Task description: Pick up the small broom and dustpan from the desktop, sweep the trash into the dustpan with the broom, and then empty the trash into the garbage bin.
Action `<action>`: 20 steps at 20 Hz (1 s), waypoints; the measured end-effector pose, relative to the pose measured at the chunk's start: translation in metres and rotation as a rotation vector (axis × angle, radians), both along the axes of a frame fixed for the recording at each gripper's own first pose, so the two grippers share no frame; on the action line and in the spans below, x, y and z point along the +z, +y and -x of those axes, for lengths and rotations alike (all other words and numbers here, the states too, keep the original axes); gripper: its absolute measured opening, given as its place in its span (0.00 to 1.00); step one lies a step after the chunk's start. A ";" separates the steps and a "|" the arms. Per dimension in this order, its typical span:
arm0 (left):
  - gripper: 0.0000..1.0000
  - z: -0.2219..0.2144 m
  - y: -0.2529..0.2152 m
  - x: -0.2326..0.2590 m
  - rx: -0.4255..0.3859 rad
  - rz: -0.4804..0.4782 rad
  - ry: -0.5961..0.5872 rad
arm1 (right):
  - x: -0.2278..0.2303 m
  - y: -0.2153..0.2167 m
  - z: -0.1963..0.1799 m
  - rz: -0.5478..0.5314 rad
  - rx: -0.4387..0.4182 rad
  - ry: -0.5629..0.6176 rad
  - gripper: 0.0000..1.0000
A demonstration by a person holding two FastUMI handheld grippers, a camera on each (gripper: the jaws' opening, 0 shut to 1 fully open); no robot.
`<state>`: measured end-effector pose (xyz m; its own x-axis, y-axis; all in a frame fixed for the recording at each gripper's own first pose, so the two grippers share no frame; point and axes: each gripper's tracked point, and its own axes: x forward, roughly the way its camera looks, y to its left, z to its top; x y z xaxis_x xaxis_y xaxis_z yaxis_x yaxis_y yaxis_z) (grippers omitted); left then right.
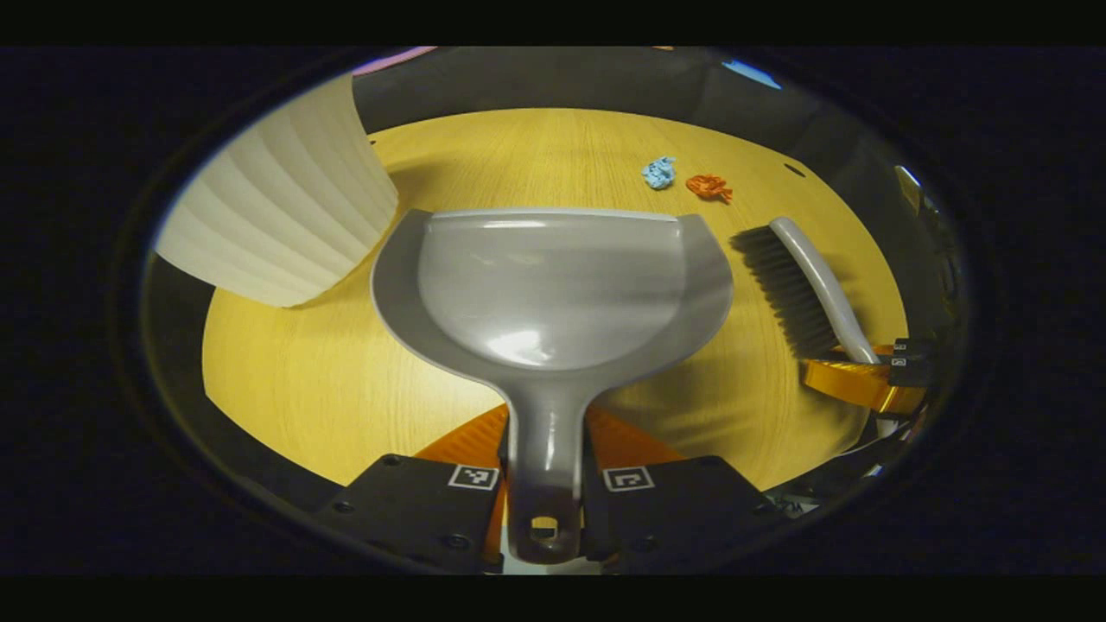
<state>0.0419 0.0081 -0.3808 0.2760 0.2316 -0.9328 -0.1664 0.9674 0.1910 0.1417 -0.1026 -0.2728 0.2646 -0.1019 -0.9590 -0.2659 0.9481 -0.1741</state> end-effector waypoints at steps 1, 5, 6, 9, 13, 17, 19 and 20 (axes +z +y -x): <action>0.31 -0.002 -0.002 0.002 -0.007 0.013 -0.018 | 0.002 0.002 0.000 -0.019 0.009 0.010 0.26; 0.29 -0.005 -0.013 0.029 -0.041 0.019 -0.091 | 0.008 0.000 0.003 -0.091 0.046 0.034 0.24; 0.31 -0.004 -0.016 0.034 -0.049 0.032 -0.103 | 0.015 0.002 0.002 -0.119 0.061 0.026 0.24; 0.31 0.003 -0.020 0.043 -0.106 0.037 -0.093 | 0.046 0.003 -0.004 -0.148 0.093 -0.036 0.23; 0.29 -0.013 -0.009 0.053 -0.209 0.015 -0.110 | 0.086 -0.009 -0.042 -0.097 0.075 -0.134 0.23; 0.29 -0.032 0.008 0.051 -0.370 0.042 -0.103 | 0.098 -0.011 -0.108 0.024 0.036 -0.230 0.23; 0.27 -0.037 0.020 0.047 -0.446 0.060 -0.084 | 0.090 -0.007 -0.136 0.084 0.028 -0.256 0.23; 0.29 -0.040 0.024 0.045 -0.486 0.072 -0.076 | 0.084 -0.004 -0.148 0.107 0.035 -0.253 0.23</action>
